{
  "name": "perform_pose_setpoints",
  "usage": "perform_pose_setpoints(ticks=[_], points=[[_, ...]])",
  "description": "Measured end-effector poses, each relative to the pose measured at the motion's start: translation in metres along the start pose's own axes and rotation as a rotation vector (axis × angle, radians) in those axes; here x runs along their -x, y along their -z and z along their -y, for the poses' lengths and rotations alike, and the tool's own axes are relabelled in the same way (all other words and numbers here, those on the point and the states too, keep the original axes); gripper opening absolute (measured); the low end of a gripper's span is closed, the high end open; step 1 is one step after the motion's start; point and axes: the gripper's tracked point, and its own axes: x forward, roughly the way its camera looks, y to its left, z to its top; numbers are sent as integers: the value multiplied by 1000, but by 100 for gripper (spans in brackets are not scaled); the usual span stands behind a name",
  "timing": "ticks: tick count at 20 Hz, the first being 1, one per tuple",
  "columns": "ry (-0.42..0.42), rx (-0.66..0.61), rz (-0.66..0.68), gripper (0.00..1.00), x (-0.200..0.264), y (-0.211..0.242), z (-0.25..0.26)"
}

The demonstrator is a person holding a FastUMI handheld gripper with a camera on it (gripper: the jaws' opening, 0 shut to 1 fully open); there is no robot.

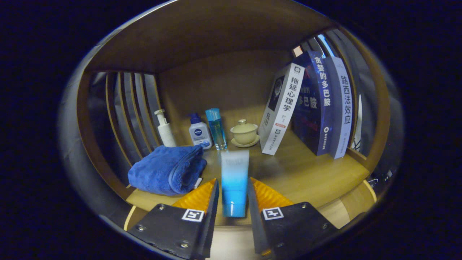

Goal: Pull open the drawer, take out the items inside it, and place them on the countertop above the cabinet.

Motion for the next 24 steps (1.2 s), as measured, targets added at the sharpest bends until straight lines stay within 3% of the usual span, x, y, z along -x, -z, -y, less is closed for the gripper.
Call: perform_pose_setpoints(ticks=[10,16,24], points=[[74,-36,-6,46,-5,-4,18],[80,-101,-38,95,29,0,25],[52,6,-28,99,107,15,19]])
